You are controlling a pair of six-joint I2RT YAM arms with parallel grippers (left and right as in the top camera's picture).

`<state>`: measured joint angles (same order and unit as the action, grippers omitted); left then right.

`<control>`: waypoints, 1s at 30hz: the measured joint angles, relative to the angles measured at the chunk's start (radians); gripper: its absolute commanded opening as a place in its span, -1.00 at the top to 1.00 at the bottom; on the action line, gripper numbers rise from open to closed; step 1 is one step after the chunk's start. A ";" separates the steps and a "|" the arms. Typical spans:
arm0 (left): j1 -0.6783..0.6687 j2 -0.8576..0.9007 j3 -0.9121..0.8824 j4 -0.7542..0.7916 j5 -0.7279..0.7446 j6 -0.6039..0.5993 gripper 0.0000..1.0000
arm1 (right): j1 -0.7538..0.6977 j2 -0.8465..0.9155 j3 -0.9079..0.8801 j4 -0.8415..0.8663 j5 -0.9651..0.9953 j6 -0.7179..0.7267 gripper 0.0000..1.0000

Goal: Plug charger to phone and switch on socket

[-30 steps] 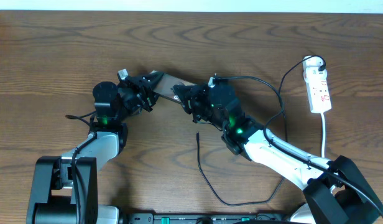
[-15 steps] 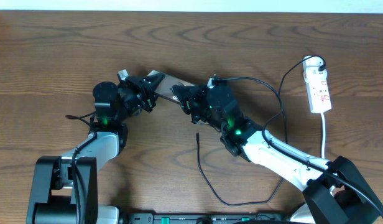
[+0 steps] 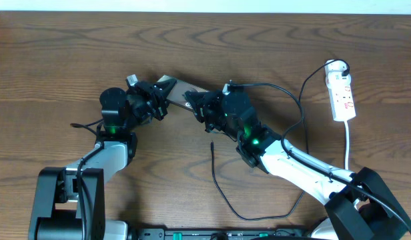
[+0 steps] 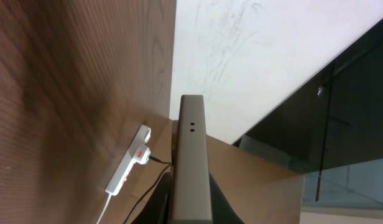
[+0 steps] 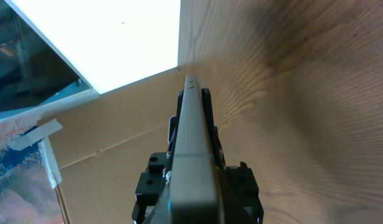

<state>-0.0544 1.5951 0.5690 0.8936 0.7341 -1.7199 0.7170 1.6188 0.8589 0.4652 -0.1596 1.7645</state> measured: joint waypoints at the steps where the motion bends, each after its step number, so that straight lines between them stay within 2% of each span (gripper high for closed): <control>1: 0.000 0.000 0.000 0.000 0.000 0.000 0.85 | 0.000 0.000 0.000 0.000 0.000 0.000 0.98; 2: 0.000 0.000 0.000 0.000 0.000 0.000 0.85 | 0.000 0.000 0.000 0.000 0.000 0.000 0.97; 3: 0.000 0.000 0.000 0.000 0.000 0.000 0.85 | 0.000 0.000 0.000 -0.001 0.000 0.000 0.88; 6: 0.000 0.000 0.000 -0.001 0.001 0.000 0.85 | 0.000 0.000 0.000 -0.001 -0.003 -0.002 0.47; 7: 0.000 0.000 0.000 -0.001 0.002 -0.001 0.85 | 0.002 0.000 0.000 -0.003 -0.008 0.000 0.25; 12: -0.002 0.000 -0.001 -0.006 0.000 0.012 0.85 | 0.024 0.000 0.002 0.003 -0.041 0.002 -0.38; 16: -0.002 0.000 -0.002 -0.006 0.000 0.016 0.85 | 0.027 0.000 0.002 0.003 -0.051 0.000 -0.99; 25: 0.000 0.000 -0.002 -0.006 0.000 0.024 0.85 | 0.018 0.000 0.002 0.002 -0.050 -0.064 -0.99; 30: 0.050 0.000 -0.002 -0.006 0.024 0.068 0.85 | -0.020 0.000 0.004 -0.041 -0.073 -0.111 -0.98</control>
<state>-0.0040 1.5951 0.5671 0.8871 0.7578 -1.6516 0.6971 1.6184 0.8631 0.4244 -0.2325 1.6539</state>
